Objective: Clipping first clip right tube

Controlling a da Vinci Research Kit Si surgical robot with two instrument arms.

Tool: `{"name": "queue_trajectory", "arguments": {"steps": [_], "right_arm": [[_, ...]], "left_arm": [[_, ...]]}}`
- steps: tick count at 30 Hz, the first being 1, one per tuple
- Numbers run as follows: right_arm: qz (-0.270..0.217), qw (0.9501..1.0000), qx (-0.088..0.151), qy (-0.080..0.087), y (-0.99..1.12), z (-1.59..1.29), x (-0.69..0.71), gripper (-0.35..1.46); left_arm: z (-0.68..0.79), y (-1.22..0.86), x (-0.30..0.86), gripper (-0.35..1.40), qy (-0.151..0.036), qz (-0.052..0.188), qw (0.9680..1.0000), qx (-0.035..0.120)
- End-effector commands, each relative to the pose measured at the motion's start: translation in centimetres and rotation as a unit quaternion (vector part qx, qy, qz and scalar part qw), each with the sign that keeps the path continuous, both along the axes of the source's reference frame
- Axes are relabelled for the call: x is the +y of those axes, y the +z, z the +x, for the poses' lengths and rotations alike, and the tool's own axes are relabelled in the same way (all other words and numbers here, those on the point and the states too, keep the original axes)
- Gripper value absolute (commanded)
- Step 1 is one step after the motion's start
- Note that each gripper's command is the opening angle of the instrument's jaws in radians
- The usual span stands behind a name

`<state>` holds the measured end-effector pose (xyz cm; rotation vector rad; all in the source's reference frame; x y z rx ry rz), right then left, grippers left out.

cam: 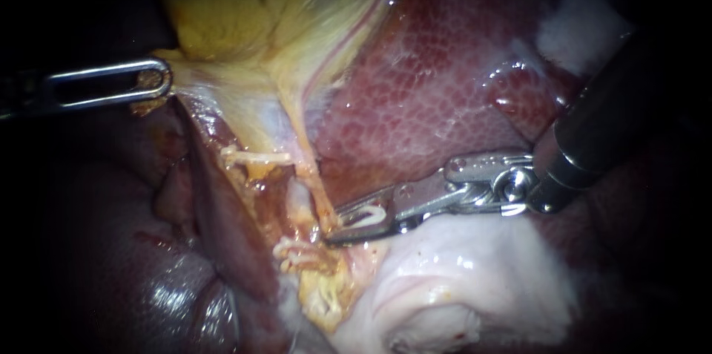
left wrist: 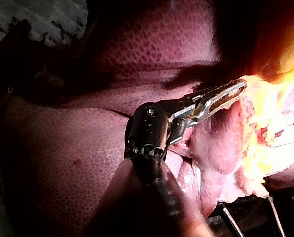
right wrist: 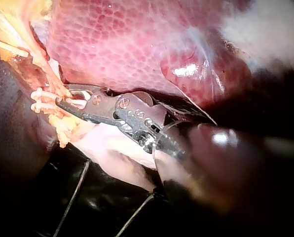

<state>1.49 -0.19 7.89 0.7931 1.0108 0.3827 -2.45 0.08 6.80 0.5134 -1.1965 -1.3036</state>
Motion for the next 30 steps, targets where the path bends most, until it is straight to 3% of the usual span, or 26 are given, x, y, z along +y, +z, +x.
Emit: {"name": "queue_trajectory", "arguments": {"steps": [1, 12, 21, 30], "right_arm": [[0.0, 1.0, 0.0, 0.0, 0.0, 0.0, 0.0, -0.04], [0.0, 1.0, 0.0, 0.0, 0.0, -0.01, 0.0, -0.02], [-0.001, 1.0, 0.0, 0.001, -0.01, -0.05, 0.02, 0.35], [-0.004, 0.9999, -0.006, 0.013, -0.07, -0.14, 0.12, 0.46]], "left_arm": [[0.0, 0.0, 0.0, -0.35, 0.0, 0.0, 1.0, 0.0], [0.0, 0.0, 0.0, -0.35, 0.0, 0.0, 1.0, 0.0], [0.01, 0.0, 0.0, -0.35, 0.0, 0.0, 1.0, 0.0], [0.01, -0.01, 0.0, -0.35, 0.0, 0.0, 1.0, 0.0]]}}
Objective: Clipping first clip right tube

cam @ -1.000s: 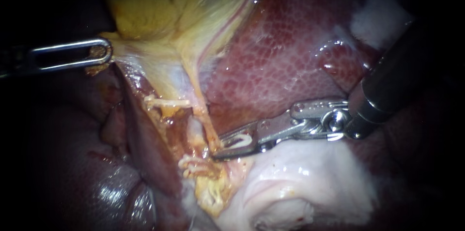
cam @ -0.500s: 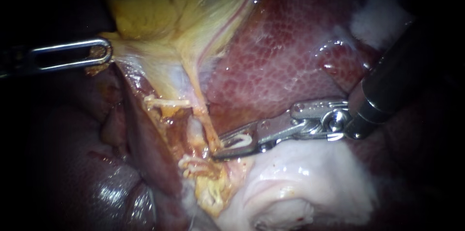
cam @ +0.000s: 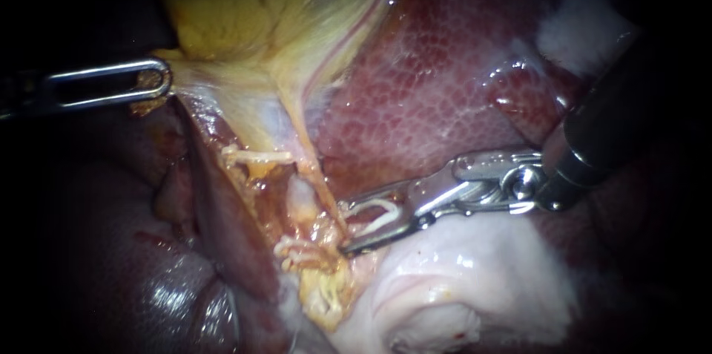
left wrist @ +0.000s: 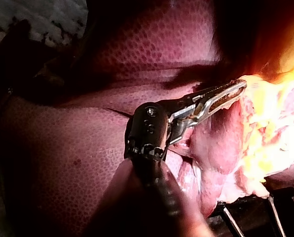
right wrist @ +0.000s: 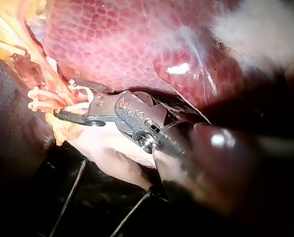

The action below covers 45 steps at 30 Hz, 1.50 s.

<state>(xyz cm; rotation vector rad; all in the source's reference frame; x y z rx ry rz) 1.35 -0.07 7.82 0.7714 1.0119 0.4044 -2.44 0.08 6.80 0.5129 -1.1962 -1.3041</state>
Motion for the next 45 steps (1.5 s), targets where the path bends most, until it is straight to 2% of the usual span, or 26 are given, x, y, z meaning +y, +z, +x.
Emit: {"name": "queue_trajectory", "arguments": {"steps": [1, 5, 14, 17, 20, 23, 25, 29, 33, 41, 43, 45], "right_arm": [[-0.001, 1.0, -0.001, 0.002, 0.0, 0.0, 0.01, 0.46], [-0.002, 1.0, -0.003, 0.007, 0.0, 0.06, 0.04, 0.48], [-0.002, 0.9998, -0.008, 0.015, 0.06, 0.38, 0.09, 0.55], [-0.002, 0.9998, -0.005, 0.019, 0.07, 0.48, 0.06, 0.58], [-0.002, 0.9997, 0.004, 0.025, 0.04, 0.53, -0.02, 0.58], [0.006, 0.9997, 0.019, 0.013, -0.02, 0.53, -0.1, 0.57], [0.016, 0.9993, 0.035, -0.005, -0.07, 0.49, -0.15, 0.57], [0.026, 0.9981, 0.05, -0.026, -0.15, 0.38, -0.24, 0.53], [0.04, 0.9973, 0.05, -0.037, -0.13, 0.31, -0.33, 0.52], [0.066, 0.995, 0.046, -0.059, 0.11, 0.32, -0.63, 0.48], [0.068, 0.9944, 0.048, -0.065, 0.13, 0.33, -0.65, 0.48], [0.069, 0.9944, 0.047, -0.064, 0.12, 0.35, -0.64, 0.47]], "left_arm": [[0.0, -0.01, 0.0, -0.35, 0.0, 0.0, 1.0, 0.0], [0.0, -0.01, 0.0, -0.35, 0.0, 0.0, 1.0, 0.0], [0.0, -0.01, 0.01, -0.35, 0.0, 0.0, 1.0, 0.0], [0.0, -0.01, 0.0, -0.35, 0.0, 0.0, 1.0, 0.0], [0.0, -0.01, 0.01, -0.35, 0.0, 0.0, 1.0, 0.0], [0.0, -0.01, 0.01, -0.35, 0.0, 0.0, 1.0, 0.0], [0.0, -0.01, 0.0, -0.35, 0.0, 0.0, 1.0, 0.0], [0.01, -0.01, 0.0, -0.35, 0.0, 0.0, 1.0, 0.0], [0.01, -0.01, 0.0, -0.35, 0.0, 0.0, 1.0, 0.0], [0.01, -0.01, 0.0, -0.35, 0.0, 0.0, 1.0, 0.0], [0.01, -0.01, 0.0, -0.35, 0.0, 0.0, 1.0, 0.0], [0.01, -0.01, 0.0, -0.35, 0.0, 0.0, 1.0, 0.0]]}}
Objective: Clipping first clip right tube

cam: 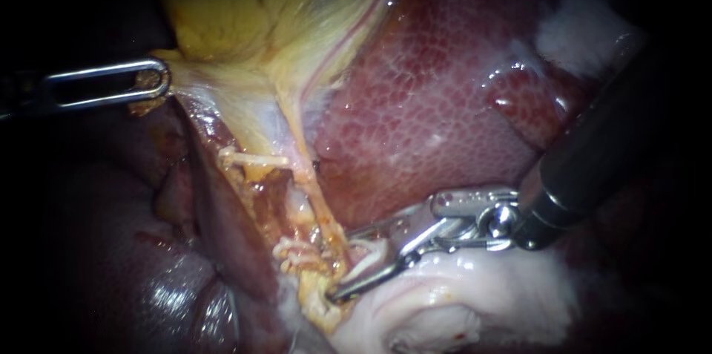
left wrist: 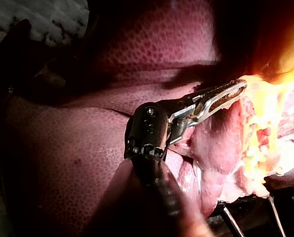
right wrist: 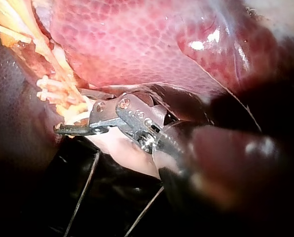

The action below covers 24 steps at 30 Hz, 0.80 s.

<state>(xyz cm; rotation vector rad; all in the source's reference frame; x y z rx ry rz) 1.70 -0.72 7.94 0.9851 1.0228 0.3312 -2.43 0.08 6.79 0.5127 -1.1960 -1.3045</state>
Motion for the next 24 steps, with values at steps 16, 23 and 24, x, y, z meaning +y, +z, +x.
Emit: {"name": "queue_trajectory", "arguments": {"steps": [16, 23, 24], "right_arm": [[0.009, 0.9999, 0.004, 0.013, 0.0, 0.02, 0.12, 0.13], [-0.003, 0.9993, -0.024, 0.028, 0.01, -0.09, 0.42, -0.35], [-0.001, 0.9993, -0.027, 0.027, 0.03, -0.11, 0.41, -0.35]], "left_arm": [[0.0, 0.0, 0.0, -0.35, 0.0, 0.0, 1.0, 0.0], [0.0, 0.0, 0.0, -0.35, -0.001, 0.0, 1.0, 0.0], [0.0, 0.0, 0.0, -0.35, -0.001, 0.0, 1.0, 0.0]]}}
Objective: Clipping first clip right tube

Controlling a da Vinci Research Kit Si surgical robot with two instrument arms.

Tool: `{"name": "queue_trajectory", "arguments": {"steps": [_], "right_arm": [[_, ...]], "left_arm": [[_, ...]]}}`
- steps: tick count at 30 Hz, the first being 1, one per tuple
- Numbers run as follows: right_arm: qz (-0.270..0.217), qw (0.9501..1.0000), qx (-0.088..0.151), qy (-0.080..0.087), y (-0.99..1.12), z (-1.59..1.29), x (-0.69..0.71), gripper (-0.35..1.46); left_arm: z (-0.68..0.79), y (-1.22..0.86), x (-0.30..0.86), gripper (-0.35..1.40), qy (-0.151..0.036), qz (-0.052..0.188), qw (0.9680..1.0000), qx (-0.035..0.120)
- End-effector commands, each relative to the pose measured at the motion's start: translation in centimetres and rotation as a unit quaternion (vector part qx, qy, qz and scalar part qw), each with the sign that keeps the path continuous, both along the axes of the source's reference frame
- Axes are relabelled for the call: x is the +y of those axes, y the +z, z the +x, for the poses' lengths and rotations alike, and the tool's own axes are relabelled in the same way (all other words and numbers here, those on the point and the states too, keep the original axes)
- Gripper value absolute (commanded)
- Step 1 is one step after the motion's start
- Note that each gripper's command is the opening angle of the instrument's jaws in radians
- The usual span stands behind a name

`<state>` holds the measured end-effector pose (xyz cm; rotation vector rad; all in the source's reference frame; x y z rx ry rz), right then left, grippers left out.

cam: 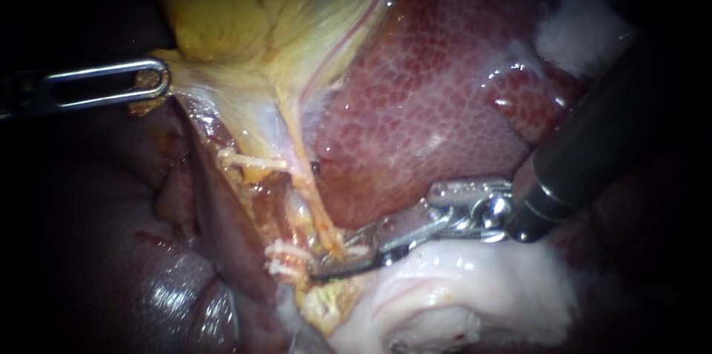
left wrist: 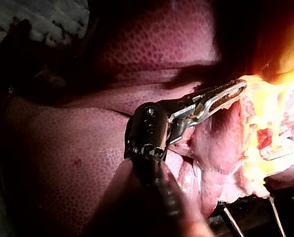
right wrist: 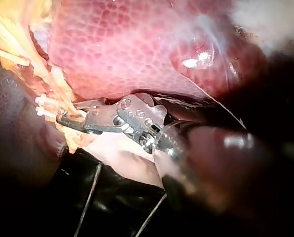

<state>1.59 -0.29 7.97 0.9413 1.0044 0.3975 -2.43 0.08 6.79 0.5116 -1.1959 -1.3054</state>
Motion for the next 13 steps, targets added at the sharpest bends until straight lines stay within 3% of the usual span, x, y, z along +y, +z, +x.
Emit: {"name": "queue_trajectory", "arguments": {"steps": [1, 13], "right_arm": [[0.0, 1.0, -0.002, -0.001, 0.02, -0.02, -0.03, -0.35], [0.0, 1.0, -0.005, -0.002, 0.04, 0.01, -0.08, -0.35]], "left_arm": [[0.0, 0.0, 0.0, -0.35, 0.0, 0.0, 1.0, 0.0], [0.0, 0.0, 0.0, -0.35, 0.0, 0.0, 1.0, 0.0]]}}
